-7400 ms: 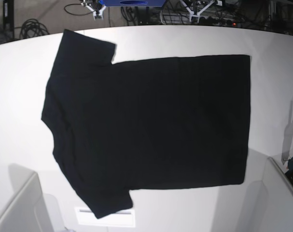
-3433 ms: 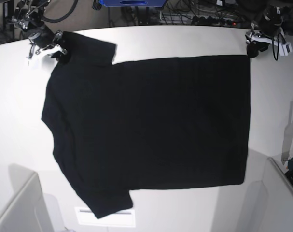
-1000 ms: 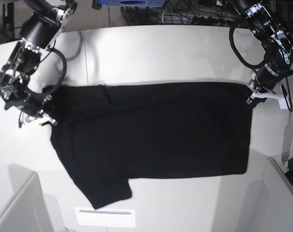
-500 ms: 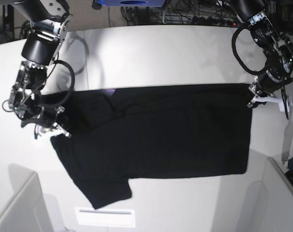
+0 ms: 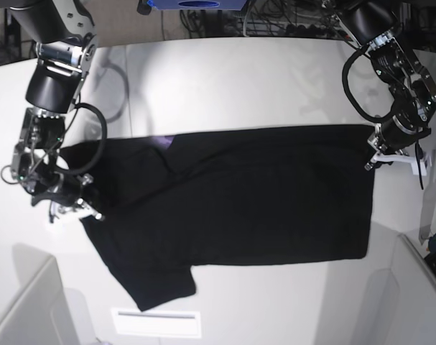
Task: Fold the T-shirt properly
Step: 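Lift the shoulder edge with both grippers and pull it toward the hem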
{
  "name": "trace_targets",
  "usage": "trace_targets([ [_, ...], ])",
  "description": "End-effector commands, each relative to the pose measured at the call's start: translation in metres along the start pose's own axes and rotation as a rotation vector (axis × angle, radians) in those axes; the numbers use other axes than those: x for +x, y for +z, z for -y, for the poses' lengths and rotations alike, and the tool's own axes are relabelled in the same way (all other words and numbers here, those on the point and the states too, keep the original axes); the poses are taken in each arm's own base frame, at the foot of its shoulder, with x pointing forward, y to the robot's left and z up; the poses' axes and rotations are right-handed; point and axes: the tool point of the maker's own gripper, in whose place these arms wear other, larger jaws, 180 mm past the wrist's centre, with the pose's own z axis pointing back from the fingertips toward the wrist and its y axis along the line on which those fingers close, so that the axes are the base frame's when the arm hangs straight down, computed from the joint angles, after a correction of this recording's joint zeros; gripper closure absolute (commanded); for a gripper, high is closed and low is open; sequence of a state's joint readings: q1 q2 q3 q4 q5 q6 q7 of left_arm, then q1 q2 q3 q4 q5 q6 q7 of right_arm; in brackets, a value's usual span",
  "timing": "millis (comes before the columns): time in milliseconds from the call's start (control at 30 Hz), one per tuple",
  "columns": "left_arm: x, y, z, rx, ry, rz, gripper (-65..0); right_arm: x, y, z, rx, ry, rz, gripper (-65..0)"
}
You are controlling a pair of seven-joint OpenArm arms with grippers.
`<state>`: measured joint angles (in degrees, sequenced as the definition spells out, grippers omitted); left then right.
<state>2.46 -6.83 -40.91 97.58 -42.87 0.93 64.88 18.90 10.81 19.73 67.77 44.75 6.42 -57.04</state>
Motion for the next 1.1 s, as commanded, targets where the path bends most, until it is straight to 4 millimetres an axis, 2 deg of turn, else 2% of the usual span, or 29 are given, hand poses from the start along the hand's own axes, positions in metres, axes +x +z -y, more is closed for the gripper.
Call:
trace_targets([
  [0, 0.0184, 0.0038, 0.009, -0.027, -0.019, 0.065, 0.0, 0.0233, 0.0059, -0.0121, 0.025, 0.028, 0.061, 0.0],
  [233, 0.019, -0.0001, 0.0035, -0.019, -0.001, 0.075, 0.0, 0.023, 0.0043, -0.0126, 0.025, 0.03, 0.068, 0.0],
  [433, 0.0249, -0.0006, 0.0078, -0.029, 0.001, 0.089, 0.0, 0.0287, 0.0047, -0.017, 0.032, 0.036, 0.078, 0.0],
  [900, 0.0266, -0.0006, 0.009, -0.032, 0.002, 0.094, 0.0, 0.0247, -0.0012, -0.0141, 0.035, 0.005, 0.057, 0.0],
  [967, 0.0266, -0.0006, 0.009, -0.032, 0.002, 0.094, 0.0, 0.0253, -0.0006, -0.0142, 0.038, 0.001, 0.061, -11.4],
  [1000, 0.0269, -0.0003, 0.0093, -0.033, 0.001, 0.095, -5.9, 0.0252, -0.0003, -0.0138, 0.038, 0.0, 0.062, -17.4],
  [1067, 0.0277, 0.0001, 0.0086, -0.031, 0.003, 0.098, -17.1, 0.0274, 0.0018, -0.0141, 0.039, 0.001, 0.072, -24.9],
])
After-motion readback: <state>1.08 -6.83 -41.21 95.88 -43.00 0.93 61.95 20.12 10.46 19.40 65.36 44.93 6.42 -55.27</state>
